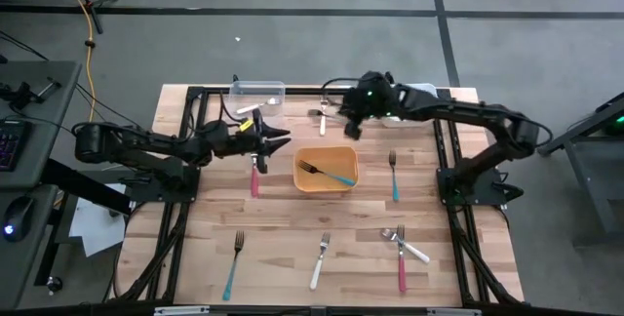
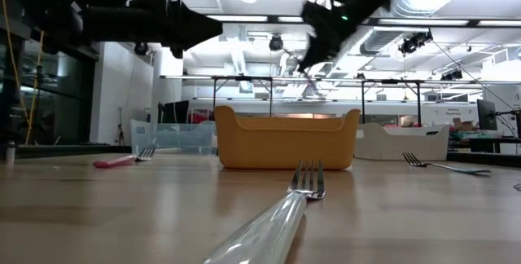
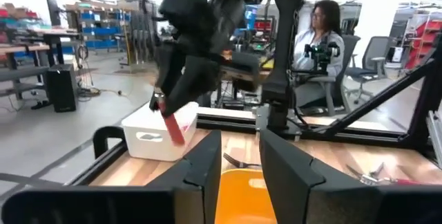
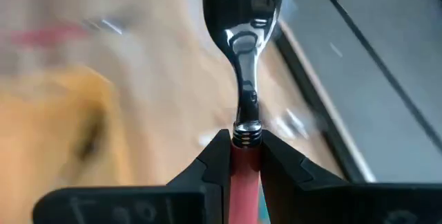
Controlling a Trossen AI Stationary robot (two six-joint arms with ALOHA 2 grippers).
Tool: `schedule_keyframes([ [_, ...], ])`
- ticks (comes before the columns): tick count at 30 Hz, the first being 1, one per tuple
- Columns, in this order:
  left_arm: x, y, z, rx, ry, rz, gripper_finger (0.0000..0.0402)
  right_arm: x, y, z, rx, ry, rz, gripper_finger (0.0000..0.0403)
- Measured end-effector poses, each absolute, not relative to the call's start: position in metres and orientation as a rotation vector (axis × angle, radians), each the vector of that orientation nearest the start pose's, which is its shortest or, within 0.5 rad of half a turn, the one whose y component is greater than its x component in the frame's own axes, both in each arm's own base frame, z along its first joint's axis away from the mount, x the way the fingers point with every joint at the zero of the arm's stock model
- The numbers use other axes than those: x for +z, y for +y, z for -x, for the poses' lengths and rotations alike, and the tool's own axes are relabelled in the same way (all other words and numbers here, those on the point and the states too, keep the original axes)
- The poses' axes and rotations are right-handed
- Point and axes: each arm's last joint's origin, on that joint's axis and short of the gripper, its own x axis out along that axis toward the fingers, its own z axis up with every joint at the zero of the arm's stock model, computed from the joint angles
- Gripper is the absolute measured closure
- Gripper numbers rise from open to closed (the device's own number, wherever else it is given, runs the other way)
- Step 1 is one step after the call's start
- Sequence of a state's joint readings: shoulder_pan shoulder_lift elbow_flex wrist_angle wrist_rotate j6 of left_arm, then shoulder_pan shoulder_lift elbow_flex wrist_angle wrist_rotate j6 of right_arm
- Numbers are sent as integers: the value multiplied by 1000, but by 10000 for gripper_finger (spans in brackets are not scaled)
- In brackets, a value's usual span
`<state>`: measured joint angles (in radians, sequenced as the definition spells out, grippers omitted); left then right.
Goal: Sort silverware by color (type)
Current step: Put the pink fork into the white bin
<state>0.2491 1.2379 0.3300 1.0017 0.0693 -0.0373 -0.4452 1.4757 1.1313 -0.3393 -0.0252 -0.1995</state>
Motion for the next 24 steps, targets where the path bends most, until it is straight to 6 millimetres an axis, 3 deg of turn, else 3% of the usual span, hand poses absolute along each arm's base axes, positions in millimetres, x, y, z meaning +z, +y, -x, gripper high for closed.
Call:
schedule_keyframes([
  [6, 199, 73, -208, 250, -110, -3, 329, 276, -171, -243, -567, 939, -3, 359],
  [13, 197, 92, -199, 224, -105, -2, 347, 253, -208, -212, -648, 1128, -111, 359],
  [18, 197, 101, -194, 228, -102, 5, 359, 239, -219, -197, -708, 1265, -161, 359],
  [24, 197, 105, -192, 212, -103, 22, 370, 234, -219, -181, -770, 1425, -174, 359],
])
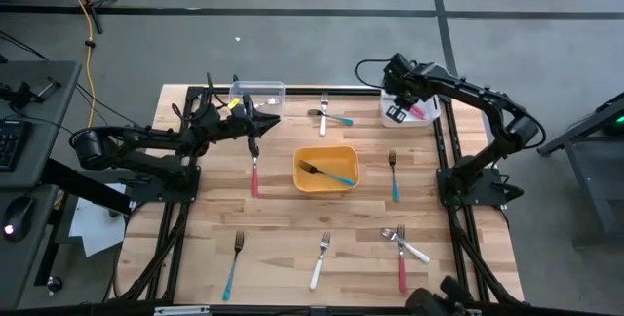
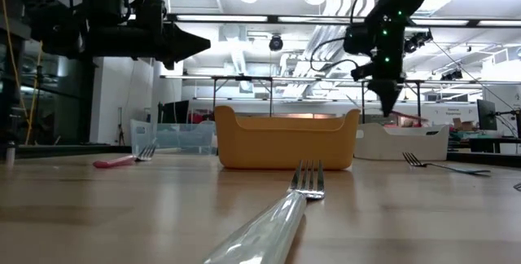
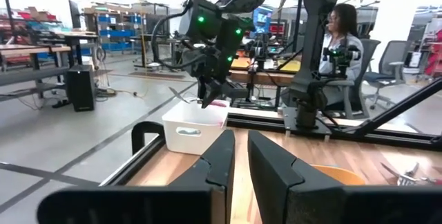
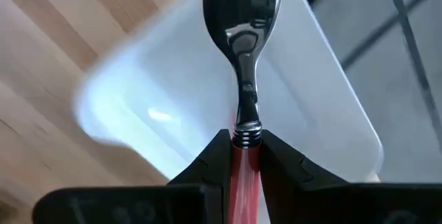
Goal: Sort silverware by color (type)
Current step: Put the pink fork into the white bin
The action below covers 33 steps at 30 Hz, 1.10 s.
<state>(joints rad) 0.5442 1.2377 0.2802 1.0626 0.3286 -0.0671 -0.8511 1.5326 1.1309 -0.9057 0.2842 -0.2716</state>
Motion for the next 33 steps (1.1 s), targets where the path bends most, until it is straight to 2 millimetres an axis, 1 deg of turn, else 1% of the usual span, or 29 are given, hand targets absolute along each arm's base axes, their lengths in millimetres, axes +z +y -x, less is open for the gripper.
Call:
schedule_keyframes([
  [2, 197, 105, -192, 210, -102, 22, 373, 234, -219, -176, -783, 1473, -166, 359],
  [7, 197, 105, -192, 208, -97, 23, 380, 234, -224, -171, -778, 1508, -110, 359],
  [14, 195, 103, -193, 151, -82, 19, 384, 233, -226, -167, -709, 1556, -60, 359],
  [16, 195, 103, -193, 151, -82, 20, 384, 228, -226, -168, -668, 1592, -47, 359],
  [21, 194, 103, -193, 151, -70, 28, 384, 211, -232, -172, -595, 1676, -22, 359],
  [26, 191, 103, -193, 152, -37, 50, 384, 198, -242, -179, -597, 1676, 17, 359],
  [33, 189, 103, -193, 153, -25, 56, 384, 185, -252, -174, -585, 1711, -27, 359],
])
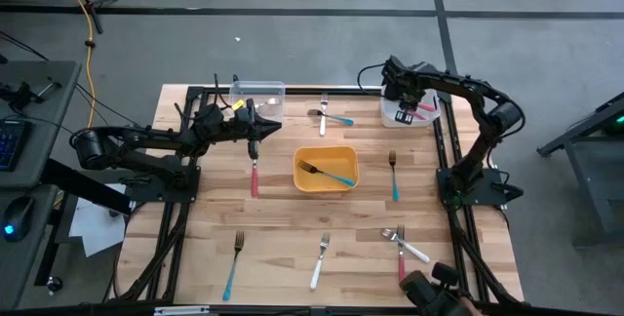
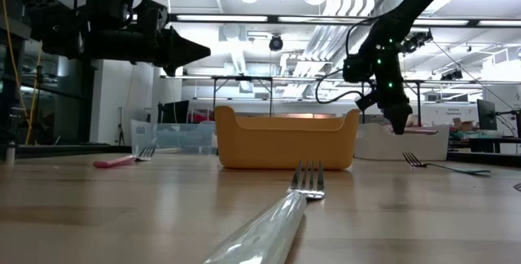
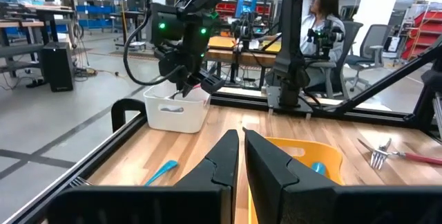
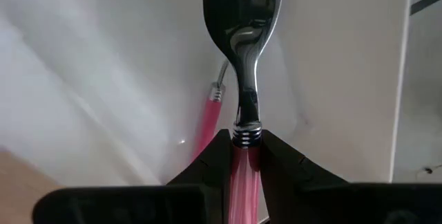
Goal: Sort silverware by color (type)
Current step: Put the pink fork into the white bin, then put the blue fork into the yellow bin
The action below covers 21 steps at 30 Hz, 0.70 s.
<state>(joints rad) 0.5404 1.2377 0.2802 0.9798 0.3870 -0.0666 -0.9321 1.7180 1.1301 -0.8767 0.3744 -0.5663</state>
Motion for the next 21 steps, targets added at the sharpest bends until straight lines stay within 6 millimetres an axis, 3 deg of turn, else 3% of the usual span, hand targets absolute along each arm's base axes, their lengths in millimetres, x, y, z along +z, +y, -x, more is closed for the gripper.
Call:
schedule_keyframes([
  [7, 189, 103, -193, 153, -24, 57, 384, 174, -262, -169, -602, 1708, -59, 352],
  [14, 187, 103, -193, 155, -5, 75, 384, 174, -263, -170, -617, 1702, -60, 284],
  [18, 187, 103, -193, 157, -3, 77, 384, 184, -261, -169, -680, 1700, -21, 270],
  [21, 187, 102, -193, 154, -2, 74, 386, 199, -254, -171, -738, 1637, -26, 284],
])
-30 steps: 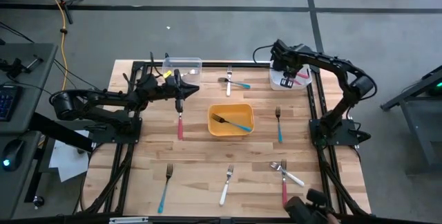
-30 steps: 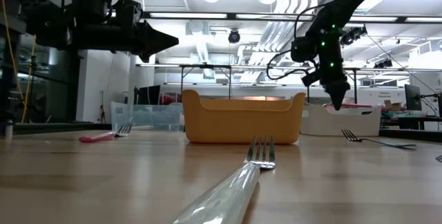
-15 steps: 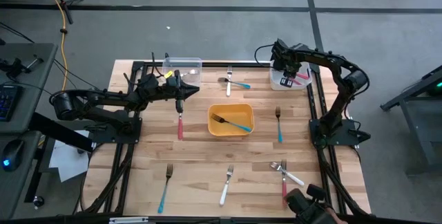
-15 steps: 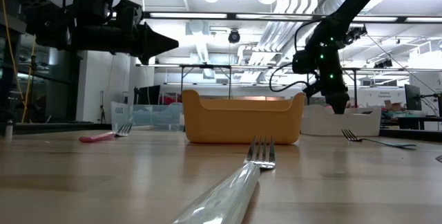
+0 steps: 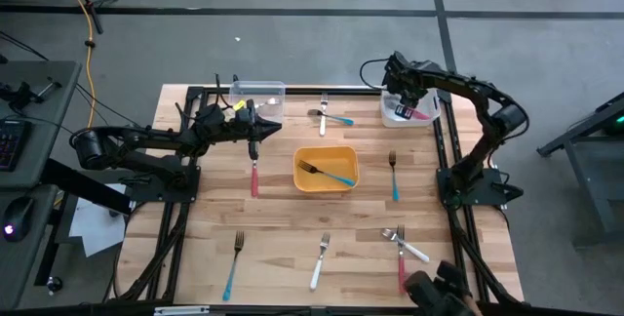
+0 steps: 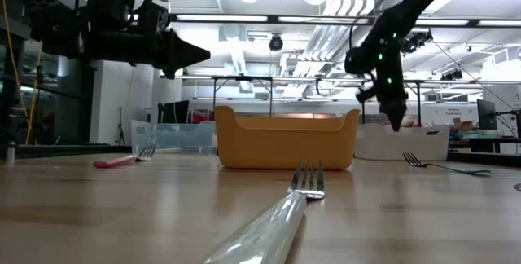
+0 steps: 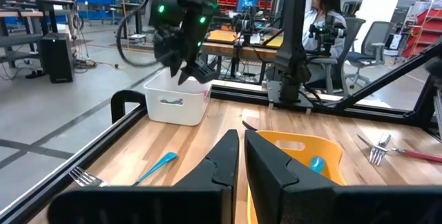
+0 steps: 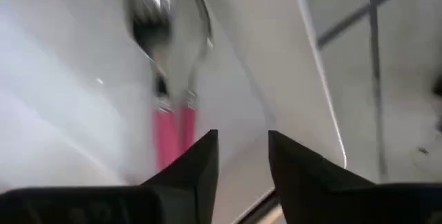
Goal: Sort silverware by color (type)
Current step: Put the blue fork into the yellow bin
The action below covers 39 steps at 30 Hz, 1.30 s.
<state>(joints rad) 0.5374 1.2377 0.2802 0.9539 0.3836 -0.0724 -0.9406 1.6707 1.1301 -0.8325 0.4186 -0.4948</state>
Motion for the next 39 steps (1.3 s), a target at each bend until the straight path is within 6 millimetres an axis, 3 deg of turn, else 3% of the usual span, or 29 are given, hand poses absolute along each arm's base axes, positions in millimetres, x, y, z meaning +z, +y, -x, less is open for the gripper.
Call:
schedule_keyframes([
  [8, 187, 96, -196, 124, 1, 34, 400, 250, -225, -181, -630, 1233, -99, 395],
  [13, 187, 93, -198, 116, 1, 31, 401, 267, -215, -203, -535, 986, -93, 379],
  [22, 187, 93, -198, 119, 1, 26, 401, 236, -210, -264, -361, 848, -73, 368],
  [32, 185, 92, -198, 113, 25, 18, 401, 204, -223, -303, -319, 923, -129, 275],
  [39, 185, 92, -198, 112, 25, 3, 401, 185, -236, -326, -293, 990, -161, 269],
])
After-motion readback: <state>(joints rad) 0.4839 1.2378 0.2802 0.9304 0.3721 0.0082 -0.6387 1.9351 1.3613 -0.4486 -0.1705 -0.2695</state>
